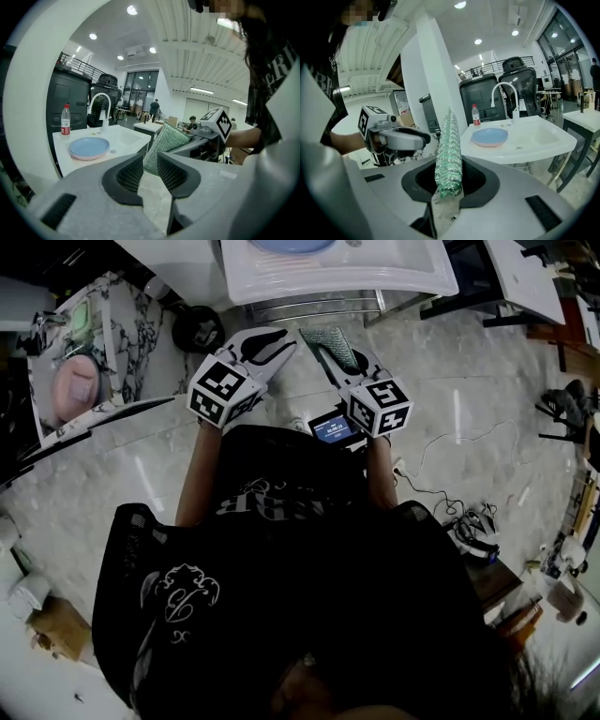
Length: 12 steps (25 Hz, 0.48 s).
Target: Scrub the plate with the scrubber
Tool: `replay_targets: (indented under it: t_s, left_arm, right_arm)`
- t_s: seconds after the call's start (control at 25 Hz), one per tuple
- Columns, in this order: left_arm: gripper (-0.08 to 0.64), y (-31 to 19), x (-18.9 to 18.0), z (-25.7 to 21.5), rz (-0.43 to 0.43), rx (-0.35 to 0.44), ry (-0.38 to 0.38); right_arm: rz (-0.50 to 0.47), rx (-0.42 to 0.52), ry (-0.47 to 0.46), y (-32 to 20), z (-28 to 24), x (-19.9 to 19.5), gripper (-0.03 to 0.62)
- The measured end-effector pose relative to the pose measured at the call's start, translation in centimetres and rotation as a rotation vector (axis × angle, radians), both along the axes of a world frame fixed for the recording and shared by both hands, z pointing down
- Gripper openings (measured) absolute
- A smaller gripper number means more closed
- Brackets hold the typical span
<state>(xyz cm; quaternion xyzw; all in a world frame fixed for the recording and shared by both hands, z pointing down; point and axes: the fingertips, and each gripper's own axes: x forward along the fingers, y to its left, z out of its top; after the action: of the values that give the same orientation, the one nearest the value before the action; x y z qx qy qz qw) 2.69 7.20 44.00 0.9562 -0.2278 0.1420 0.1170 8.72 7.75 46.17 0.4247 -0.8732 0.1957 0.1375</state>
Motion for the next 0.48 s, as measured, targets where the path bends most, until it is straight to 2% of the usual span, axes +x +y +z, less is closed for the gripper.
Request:
replay_targets:
  t_s: [0.48]
  left_arm:
    - [0.106, 9.6, 1.3, 0.6, -0.045, 0.001, -0.046]
  right_arm:
    - [-0.035, 0.025, -0.072, 7.5, -0.5, 1.3, 0.09]
